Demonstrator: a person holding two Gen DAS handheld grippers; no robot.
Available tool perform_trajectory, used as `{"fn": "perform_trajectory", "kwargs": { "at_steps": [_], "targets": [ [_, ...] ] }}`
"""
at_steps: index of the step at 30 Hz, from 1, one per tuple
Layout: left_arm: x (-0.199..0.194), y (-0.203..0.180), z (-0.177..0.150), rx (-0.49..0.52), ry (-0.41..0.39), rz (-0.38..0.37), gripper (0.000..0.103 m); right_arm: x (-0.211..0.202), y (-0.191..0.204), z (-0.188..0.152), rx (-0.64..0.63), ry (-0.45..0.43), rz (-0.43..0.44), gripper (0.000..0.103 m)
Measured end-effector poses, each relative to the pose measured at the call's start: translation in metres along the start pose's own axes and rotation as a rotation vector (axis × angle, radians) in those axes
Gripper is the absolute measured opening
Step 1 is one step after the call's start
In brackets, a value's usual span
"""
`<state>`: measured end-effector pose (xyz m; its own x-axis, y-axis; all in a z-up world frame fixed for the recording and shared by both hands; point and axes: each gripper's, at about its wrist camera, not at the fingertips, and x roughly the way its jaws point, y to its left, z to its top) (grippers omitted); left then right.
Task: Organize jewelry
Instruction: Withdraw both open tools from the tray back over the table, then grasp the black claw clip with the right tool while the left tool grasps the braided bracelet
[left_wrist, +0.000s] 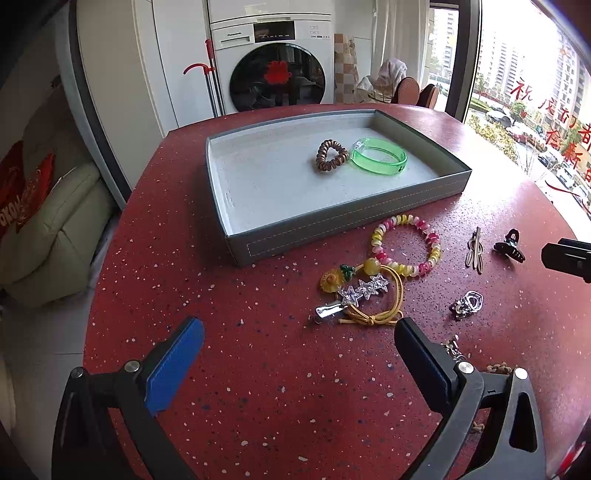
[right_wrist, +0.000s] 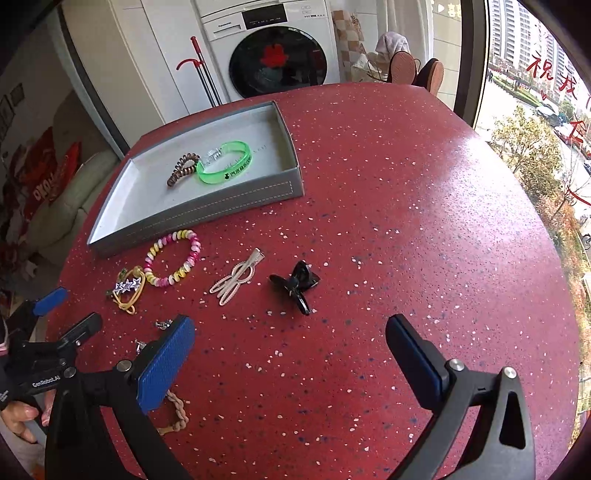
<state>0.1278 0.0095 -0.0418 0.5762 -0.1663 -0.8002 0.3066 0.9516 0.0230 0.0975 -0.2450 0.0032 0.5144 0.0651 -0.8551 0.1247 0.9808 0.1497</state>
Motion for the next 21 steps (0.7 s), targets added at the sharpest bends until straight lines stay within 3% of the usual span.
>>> {"fn": "perform_trajectory", "kwargs": {
  "at_steps": [11,21],
  "targets": [
    [-0.022,-0.058,-0.03,0.019,0.023,-0.095,0.103,0.016,-0.008,0.004,-0.049,-0.003,-0.057,0.102],
    [-0.023,-0.094,-0.044,0.058,0.04,-0.059,0.103,0.04,0.012,0.012,-0.141,0.001,-0.062,0.091]
  ]
}}
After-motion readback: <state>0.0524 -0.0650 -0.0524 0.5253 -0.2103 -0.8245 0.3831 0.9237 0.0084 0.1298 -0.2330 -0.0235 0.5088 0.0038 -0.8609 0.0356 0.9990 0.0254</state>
